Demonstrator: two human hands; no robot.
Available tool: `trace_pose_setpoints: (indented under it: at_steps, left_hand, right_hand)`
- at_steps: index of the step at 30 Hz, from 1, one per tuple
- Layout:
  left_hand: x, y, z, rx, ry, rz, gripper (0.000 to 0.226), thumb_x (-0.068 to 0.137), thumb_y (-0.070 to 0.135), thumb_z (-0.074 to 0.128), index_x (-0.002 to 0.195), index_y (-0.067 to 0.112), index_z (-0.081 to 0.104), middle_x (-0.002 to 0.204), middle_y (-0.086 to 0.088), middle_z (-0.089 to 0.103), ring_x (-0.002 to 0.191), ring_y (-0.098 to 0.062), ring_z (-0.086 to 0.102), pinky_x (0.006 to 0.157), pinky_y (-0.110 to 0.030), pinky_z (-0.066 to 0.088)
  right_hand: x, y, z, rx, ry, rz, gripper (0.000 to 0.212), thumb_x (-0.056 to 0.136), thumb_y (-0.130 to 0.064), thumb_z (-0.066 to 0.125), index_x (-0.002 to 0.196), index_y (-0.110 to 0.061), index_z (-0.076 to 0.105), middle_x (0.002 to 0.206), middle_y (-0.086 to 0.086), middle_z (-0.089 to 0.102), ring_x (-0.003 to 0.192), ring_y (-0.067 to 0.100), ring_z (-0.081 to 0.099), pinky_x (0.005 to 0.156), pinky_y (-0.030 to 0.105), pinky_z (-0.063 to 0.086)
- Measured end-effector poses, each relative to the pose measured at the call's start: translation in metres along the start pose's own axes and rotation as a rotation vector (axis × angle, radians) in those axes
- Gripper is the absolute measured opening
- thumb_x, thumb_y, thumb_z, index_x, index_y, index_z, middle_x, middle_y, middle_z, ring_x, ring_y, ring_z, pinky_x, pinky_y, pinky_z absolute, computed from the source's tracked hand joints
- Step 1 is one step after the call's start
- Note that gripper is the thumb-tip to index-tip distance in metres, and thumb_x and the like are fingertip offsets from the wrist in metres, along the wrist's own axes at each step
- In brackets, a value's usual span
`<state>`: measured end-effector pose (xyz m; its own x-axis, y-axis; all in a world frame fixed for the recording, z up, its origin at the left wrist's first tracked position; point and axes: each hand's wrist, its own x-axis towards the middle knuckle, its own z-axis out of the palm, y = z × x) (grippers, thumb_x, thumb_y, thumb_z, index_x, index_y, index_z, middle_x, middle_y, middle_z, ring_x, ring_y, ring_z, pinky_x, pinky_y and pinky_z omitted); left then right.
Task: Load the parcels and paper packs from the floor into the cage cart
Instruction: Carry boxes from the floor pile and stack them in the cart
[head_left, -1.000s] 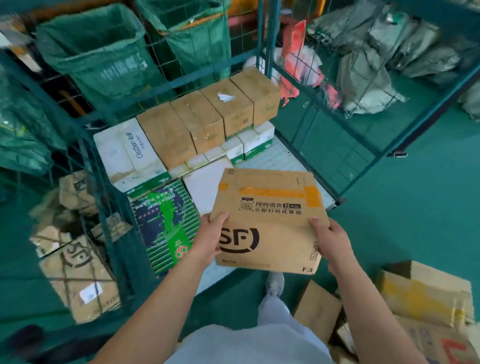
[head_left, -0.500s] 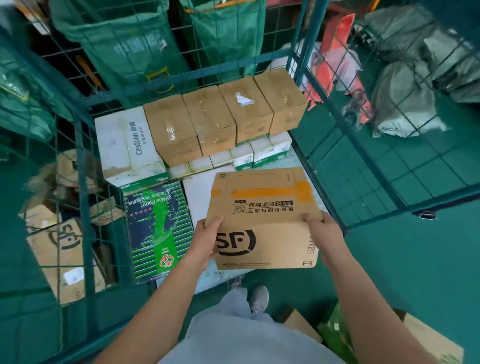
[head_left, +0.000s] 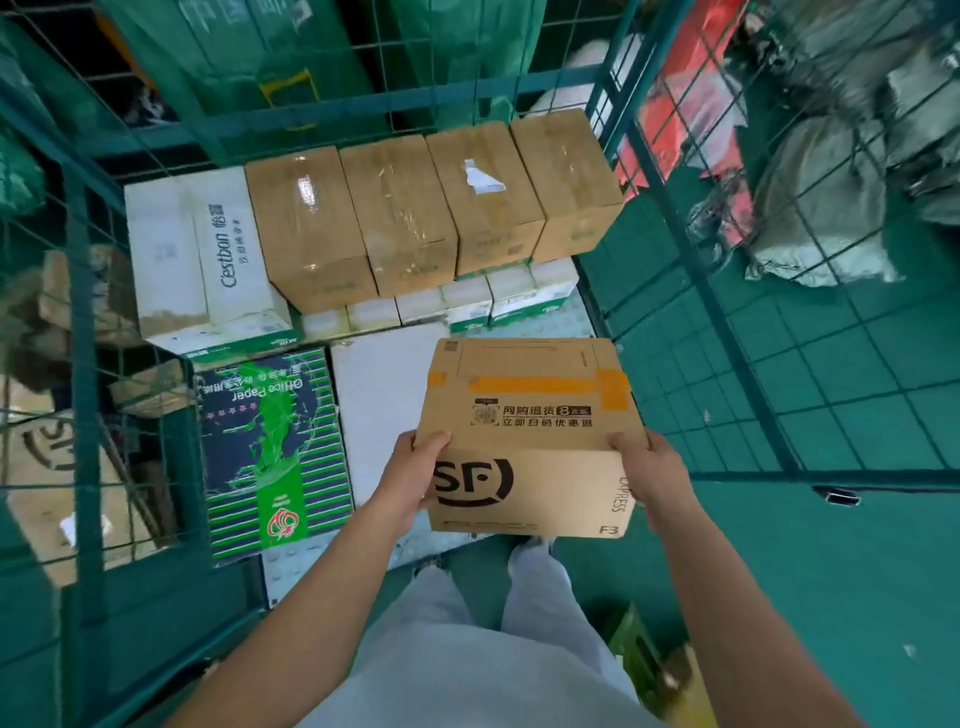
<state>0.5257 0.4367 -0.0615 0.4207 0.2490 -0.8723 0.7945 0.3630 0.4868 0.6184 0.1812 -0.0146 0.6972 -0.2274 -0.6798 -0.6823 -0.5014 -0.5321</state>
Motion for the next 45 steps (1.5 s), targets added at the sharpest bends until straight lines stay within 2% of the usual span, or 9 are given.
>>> trace_pose_setpoints:
  at_steps: [9,14,22,25,29,32,38,42,45]
  left_hand:
    - [0.048,0.018,0.084,0.045,0.118,0.027,0.042,0.1,0.04,0.061,0.137,0.028,0.047,0.124,0.004,0.066,0.11,-0.015,0.063,0.093,-0.037,0.051]
    - [0.084,0.024,0.136,0.05,0.158,-0.003,0.045,0.098,0.037,0.064,0.138,0.025,0.048,0.119,0.004,0.067,0.103,-0.013,0.066,0.079,-0.03,0.053]
    - [0.15,0.008,0.169,0.047,0.187,-0.077,0.045,0.099,0.032,0.062,0.14,0.02,0.049,0.12,0.002,0.067,0.097,-0.01,0.066,0.07,-0.026,0.049]
    - [0.171,0.004,0.172,0.027,0.185,-0.094,0.045,0.099,0.031,0.062,0.141,0.02,0.049,0.119,0.003,0.068,0.098,-0.011,0.066,0.07,-0.026,0.049]
    - [0.201,0.001,0.179,0.014,0.173,-0.092,0.041,0.101,0.029,0.06,0.14,0.022,0.049,0.111,0.009,0.066,0.096,-0.006,0.064,0.072,-0.024,0.047]
    - [0.228,-0.003,0.185,0.025,0.164,-0.109,0.038,0.1,0.031,0.061,0.136,0.028,0.049,0.111,0.01,0.065,0.096,-0.006,0.061,0.073,-0.027,0.046]
    - [0.27,-0.036,0.199,0.038,0.131,-0.205,0.035,0.097,0.028,0.062,0.13,0.022,0.054,0.117,0.003,0.067,0.106,-0.018,0.062,0.102,-0.045,0.052]
    - [0.271,-0.061,0.218,-0.185,0.088,-0.425,0.033,0.101,0.024,0.06,0.133,0.021,0.051,0.122,-0.001,0.061,0.111,-0.019,0.058,0.103,-0.044,0.051]
    - [0.272,-0.069,0.237,-0.542,-0.002,-0.498,0.027,0.102,0.023,0.06,0.128,0.028,0.056,0.131,0.0,0.061,0.119,-0.023,0.058,0.1,-0.045,0.05]
  right_hand:
    - [0.129,0.0,-0.039,-0.112,-0.146,0.083,0.037,0.093,-0.03,0.057,0.125,-0.012,0.057,0.112,0.011,0.065,0.097,0.029,0.062,0.084,0.045,0.053]
    - [0.2,-0.003,-0.054,-0.221,-0.182,0.096,0.027,0.093,-0.031,0.055,0.112,-0.013,0.059,0.095,0.007,0.063,0.08,0.024,0.056,0.071,0.038,0.045]
    - [0.279,-0.006,-0.031,-0.313,-0.2,0.108,0.019,0.097,-0.024,0.052,0.111,-0.011,0.053,0.092,0.006,0.054,0.076,0.019,0.048,0.077,0.042,0.048]
    - [0.301,-0.004,-0.02,-0.331,-0.205,0.087,0.021,0.098,-0.019,0.049,0.114,-0.008,0.054,0.089,0.003,0.05,0.074,0.016,0.047,0.063,0.035,0.04]
    - [0.331,0.0,-0.01,-0.341,-0.206,0.07,0.026,0.098,-0.021,0.05,0.12,-0.009,0.057,0.091,0.0,0.053,0.078,0.015,0.051,0.075,0.042,0.054]
    - [0.355,0.004,0.001,-0.31,-0.209,0.139,0.026,0.098,-0.025,0.05,0.122,-0.017,0.054,0.111,0.004,0.059,0.097,0.023,0.058,0.088,0.048,0.06]
    - [0.4,0.002,0.025,-0.283,-0.248,0.13,0.032,0.103,-0.016,0.052,0.134,-0.021,0.052,0.121,0.001,0.062,0.101,0.023,0.066,0.076,0.033,0.061]
    - [0.432,-0.021,0.055,-0.414,-0.287,-0.004,0.031,0.098,-0.008,0.048,0.121,-0.028,0.049,0.106,-0.004,0.061,0.104,0.022,0.06,0.09,0.044,0.06]
    - [0.455,-0.05,0.076,-0.536,-0.279,-0.104,0.042,0.094,-0.005,0.049,0.131,-0.025,0.052,0.108,0.001,0.061,0.1,0.024,0.061,0.093,0.053,0.059]
